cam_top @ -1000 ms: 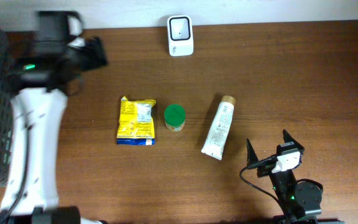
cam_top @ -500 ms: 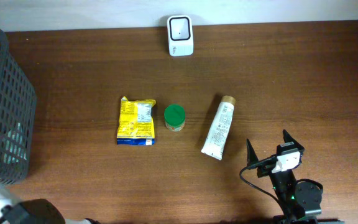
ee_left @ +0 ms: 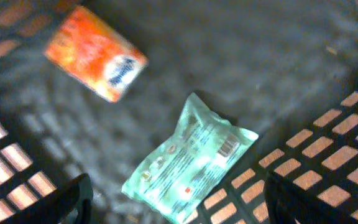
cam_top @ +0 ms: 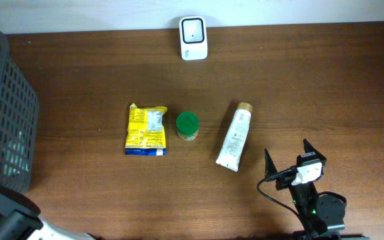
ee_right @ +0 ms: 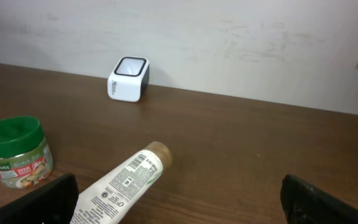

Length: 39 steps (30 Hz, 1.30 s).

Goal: Scan the item barcode
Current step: 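Reach the left gripper back into the basket and grasp the mint-green pack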

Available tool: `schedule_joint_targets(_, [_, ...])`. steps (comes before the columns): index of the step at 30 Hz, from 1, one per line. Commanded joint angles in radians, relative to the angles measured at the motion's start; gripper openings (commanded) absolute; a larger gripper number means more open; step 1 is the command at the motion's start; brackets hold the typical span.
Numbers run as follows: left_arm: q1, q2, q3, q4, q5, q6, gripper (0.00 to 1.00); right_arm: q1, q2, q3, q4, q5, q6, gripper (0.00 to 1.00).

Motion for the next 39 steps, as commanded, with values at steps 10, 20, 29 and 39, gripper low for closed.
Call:
schedule_joint_targets(10, [-0.002, 0.175, -0.181, 0.136, 0.104, 0.111, 0.75, -0.005, -0.01, -0.009, 0.0, -0.005, -0.003, 0.98])
schedule_joint_targets(20, [-0.005, 0.238, -0.212, 0.179, 0.14, 0.133, 0.26, -0.005, -0.01, -0.009, 0.0, -0.005, -0.003, 0.98])
schedule_joint_targets(29, [-0.003, 0.233, -0.153, 0.126, 0.14, 0.132, 0.0, -0.005, -0.01, -0.009, 0.0, -0.005, -0.003, 0.98])
schedule_joint_targets(39, [-0.004, 0.024, 0.06, -0.014, 0.14, 0.076, 0.0, -0.005, -0.01, -0.009, 0.0, -0.005, -0.003, 0.98])
